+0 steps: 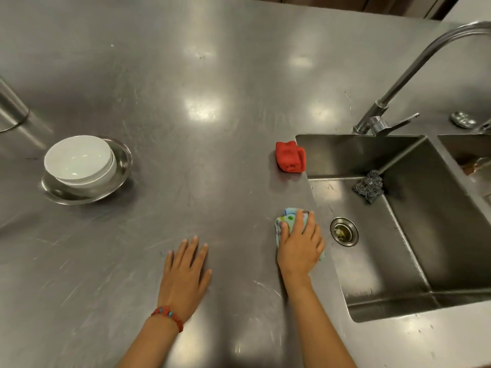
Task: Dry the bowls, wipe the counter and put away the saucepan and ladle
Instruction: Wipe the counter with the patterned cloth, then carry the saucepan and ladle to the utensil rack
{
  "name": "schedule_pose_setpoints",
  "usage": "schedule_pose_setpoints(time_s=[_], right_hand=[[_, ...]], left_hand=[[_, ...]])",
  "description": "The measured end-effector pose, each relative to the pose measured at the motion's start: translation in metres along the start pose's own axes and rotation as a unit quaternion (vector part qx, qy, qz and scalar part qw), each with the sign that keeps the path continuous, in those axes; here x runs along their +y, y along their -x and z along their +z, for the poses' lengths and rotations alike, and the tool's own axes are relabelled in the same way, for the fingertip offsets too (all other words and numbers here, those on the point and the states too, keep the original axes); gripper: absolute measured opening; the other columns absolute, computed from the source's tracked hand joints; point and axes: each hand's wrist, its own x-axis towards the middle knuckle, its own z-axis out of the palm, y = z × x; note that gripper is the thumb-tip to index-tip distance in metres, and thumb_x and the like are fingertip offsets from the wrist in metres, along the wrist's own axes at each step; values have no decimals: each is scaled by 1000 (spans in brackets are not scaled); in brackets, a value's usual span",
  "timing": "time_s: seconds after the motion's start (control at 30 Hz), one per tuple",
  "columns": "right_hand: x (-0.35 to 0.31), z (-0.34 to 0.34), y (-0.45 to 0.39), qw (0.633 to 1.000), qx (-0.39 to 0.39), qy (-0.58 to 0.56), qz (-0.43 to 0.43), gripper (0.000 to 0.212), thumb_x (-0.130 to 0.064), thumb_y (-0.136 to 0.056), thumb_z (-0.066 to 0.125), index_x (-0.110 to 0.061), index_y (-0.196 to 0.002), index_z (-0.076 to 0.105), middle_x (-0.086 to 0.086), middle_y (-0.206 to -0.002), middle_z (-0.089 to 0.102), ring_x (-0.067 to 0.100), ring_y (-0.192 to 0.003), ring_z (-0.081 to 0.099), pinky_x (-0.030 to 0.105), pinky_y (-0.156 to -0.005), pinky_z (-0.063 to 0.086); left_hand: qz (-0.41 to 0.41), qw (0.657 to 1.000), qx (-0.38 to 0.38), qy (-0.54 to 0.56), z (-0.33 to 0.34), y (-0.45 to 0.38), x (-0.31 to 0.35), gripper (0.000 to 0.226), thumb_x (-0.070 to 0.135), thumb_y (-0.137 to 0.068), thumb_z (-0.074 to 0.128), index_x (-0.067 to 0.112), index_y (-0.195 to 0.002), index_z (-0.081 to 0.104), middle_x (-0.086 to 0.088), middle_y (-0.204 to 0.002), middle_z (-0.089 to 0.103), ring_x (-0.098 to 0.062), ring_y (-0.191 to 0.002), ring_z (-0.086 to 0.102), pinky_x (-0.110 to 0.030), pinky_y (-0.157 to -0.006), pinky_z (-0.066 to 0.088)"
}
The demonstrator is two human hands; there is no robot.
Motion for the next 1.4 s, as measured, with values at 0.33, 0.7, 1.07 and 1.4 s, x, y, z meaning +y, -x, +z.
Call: schedule_pose_setpoints(time_s=[0.33,0.7,1.07,1.4], right_hand=[[-19,24,-85,1000,0,-13,3,47,-40,-92,47,-11,-129,50,20,-138,48,39,-117,51,50,-94,40],[-9,14,-90,991,-109,4,-72,58,-38,-94,40,-16,-145,22,15,-155,14,36,-140,17,50,-112,15],[-5,-34,27,952,-197,-20,-232,52,-32,-97,35,-20,-145,22,2,-158,9,18,-145,5,36,-117,2],[-67,-61,117,896,-156,-7,-415,49,-37,-54,86,-16,-97,73,3,-105,73,19,-97,69,41,-73,57]], left_hand=[[-35,999,3,2,9,-7,-1,73,47,-95,7,5,-115,63,-19,-123,61,-42,-111,57,-58,-89,42],[-11,999,41,-3,5,-5,2,56,37,-81,34,2,-111,66,-21,-119,62,-44,-106,59,-62,-83,45],[-26,997,69,35,-6,36,-14,57,36,-76,35,1,-106,68,-24,-114,64,-46,-103,60,-62,-80,46],[-136,979,134,70,-15,107,-64,66,47,-80,29,4,-115,64,-23,-125,58,-46,-115,52,-62,-94,38]])
